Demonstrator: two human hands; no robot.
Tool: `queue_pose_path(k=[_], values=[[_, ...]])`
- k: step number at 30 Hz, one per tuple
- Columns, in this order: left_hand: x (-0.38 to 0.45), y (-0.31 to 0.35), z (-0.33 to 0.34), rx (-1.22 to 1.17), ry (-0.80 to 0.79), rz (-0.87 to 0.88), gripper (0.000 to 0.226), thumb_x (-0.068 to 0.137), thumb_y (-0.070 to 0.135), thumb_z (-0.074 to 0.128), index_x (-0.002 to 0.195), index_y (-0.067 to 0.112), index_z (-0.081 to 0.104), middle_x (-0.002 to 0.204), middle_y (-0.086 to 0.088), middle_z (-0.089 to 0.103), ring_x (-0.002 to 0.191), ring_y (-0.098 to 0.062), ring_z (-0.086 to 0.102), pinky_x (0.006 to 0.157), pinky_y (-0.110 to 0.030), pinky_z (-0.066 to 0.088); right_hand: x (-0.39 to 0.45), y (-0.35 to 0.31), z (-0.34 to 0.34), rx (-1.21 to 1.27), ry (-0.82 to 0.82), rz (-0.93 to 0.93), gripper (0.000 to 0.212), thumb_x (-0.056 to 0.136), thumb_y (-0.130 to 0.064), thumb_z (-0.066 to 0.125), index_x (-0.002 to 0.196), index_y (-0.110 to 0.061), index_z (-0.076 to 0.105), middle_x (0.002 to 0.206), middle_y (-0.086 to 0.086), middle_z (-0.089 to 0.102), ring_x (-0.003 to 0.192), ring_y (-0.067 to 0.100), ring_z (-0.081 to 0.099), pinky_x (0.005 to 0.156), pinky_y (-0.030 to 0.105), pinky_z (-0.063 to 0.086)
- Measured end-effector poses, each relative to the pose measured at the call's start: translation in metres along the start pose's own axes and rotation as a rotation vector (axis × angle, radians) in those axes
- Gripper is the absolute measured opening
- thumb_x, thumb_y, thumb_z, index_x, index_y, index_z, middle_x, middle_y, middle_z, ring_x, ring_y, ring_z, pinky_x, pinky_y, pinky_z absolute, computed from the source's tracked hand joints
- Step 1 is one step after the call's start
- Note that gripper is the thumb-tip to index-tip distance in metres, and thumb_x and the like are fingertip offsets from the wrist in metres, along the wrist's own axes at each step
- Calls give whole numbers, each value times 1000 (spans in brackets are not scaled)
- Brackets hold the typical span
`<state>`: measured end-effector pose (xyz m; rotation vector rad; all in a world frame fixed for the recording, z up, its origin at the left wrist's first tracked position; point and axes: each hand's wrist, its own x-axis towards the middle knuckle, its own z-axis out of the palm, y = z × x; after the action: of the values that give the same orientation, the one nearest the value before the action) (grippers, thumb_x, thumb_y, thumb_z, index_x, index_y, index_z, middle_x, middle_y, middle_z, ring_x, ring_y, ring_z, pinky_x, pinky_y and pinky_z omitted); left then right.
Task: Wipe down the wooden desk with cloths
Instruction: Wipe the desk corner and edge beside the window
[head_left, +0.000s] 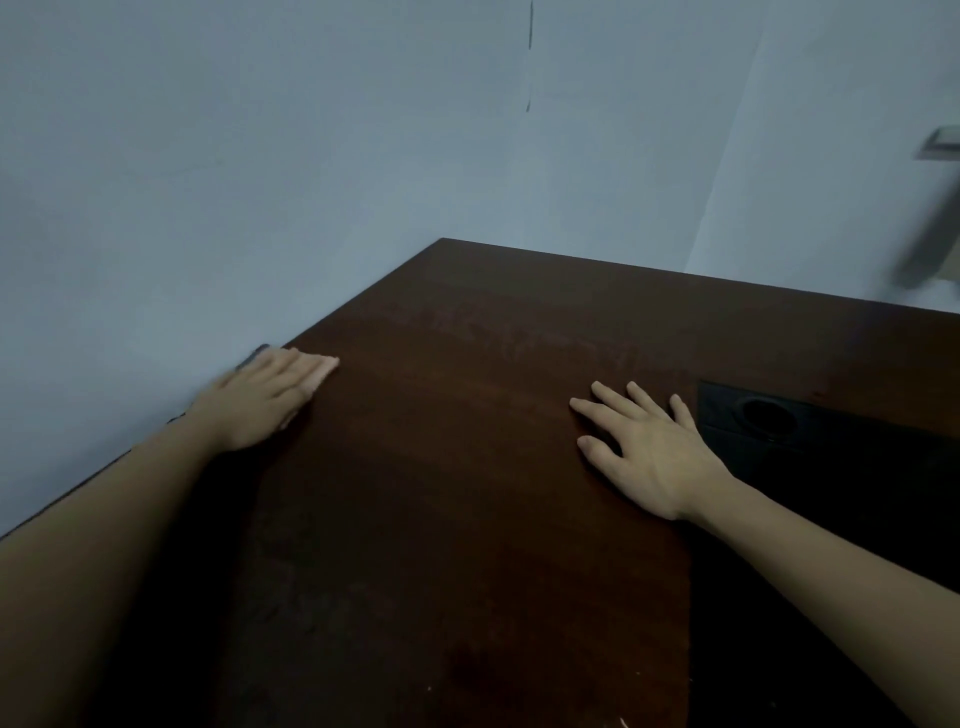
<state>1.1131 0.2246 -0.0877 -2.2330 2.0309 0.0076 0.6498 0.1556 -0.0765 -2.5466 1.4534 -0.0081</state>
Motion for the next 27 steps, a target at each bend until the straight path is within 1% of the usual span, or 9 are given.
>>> queue_pose_path(k=[4, 8, 12, 14, 16, 20, 22, 24, 27], values=[[22, 11, -4, -47, -27, -129, 57, 96, 51, -7, 145, 38, -34, 171, 2, -2, 156, -27, -2, 124, -55, 13, 0, -1, 0, 10, 6, -5, 57, 104, -59, 24, 159, -46, 17, 170, -12, 2, 157, 24, -3, 123, 59, -5], [-2, 65, -10, 43, -80, 20, 60, 104, 43, 6, 157, 39, -21, 167, 10, -14, 156, -25, -8, 123, -57, 15, 1, -1, 1, 5, 3, -9, 57, 104, -59, 23, 159, -46, 16, 170, -11, 2, 157, 24, -3, 123, 59, -5], [-61, 105, -11, 12, -8, 277, 80, 75, 75, -34, 150, 53, -18, 153, 29, -32, 144, 3, -34, 118, -24, -15, 1, -1, 0, -6, -7, -5, 57, 104, -59, 23, 159, -46, 15, 170, -11, 1, 157, 24, -3, 123, 60, -4], [-71, 95, -9, -69, -12, 265, 59, 84, 78, -18, 142, 69, -16, 148, 39, -31, 141, 10, -33, 113, -17, -17, 1, -1, 0, -12, -16, -2, 57, 105, -59, 22, 159, -46, 14, 170, -11, 0, 157, 25, -4, 123, 60, -4], [-67, 68, -8, -65, -21, 212, 43, 101, 62, 0, 132, 75, -28, 146, 41, -31, 141, 9, -33, 118, -27, -12, 1, -1, -1, -13, -18, 0, 57, 105, -59, 23, 159, -46, 14, 170, -11, 0, 157, 24, -4, 123, 60, -5], [-39, 11, -2, -11, 14, 73, 68, 108, 34, 20, 144, 59, -32, 169, 10, 3, 156, -22, 0, 123, -55, 15, 2, -1, 0, -5, -14, 2, 57, 104, -60, 23, 159, -46, 15, 170, -11, 1, 157, 24, -4, 123, 60, -4], [-24, 6, 1, -49, -49, -70, 55, 102, 51, 1, 141, 54, -39, 171, 4, 1, 157, -24, -2, 124, -57, 15, 3, -1, 1, -5, -7, 0, 57, 104, -60, 23, 158, -46, 15, 170, -12, 2, 157, 24, -3, 123, 60, -4], [-16, 19, -6, -46, -45, -131, 64, 87, 67, -21, 146, 45, -33, 171, 5, -3, 157, -24, -6, 124, -56, 13, 3, -1, 1, 0, -3, 0, 57, 104, -60, 23, 158, -47, 16, 170, -12, 3, 157, 24, -2, 123, 60, -4], [-21, 52, -10, 115, -98, -113, 57, 108, 46, 6, 160, 34, -13, 171, 5, -7, 156, -22, -9, 125, -55, 9, 2, -1, 1, 4, -3, 1, 57, 103, -61, 24, 158, -47, 17, 170, -11, 4, 157, 23, -1, 122, 60, -3]])
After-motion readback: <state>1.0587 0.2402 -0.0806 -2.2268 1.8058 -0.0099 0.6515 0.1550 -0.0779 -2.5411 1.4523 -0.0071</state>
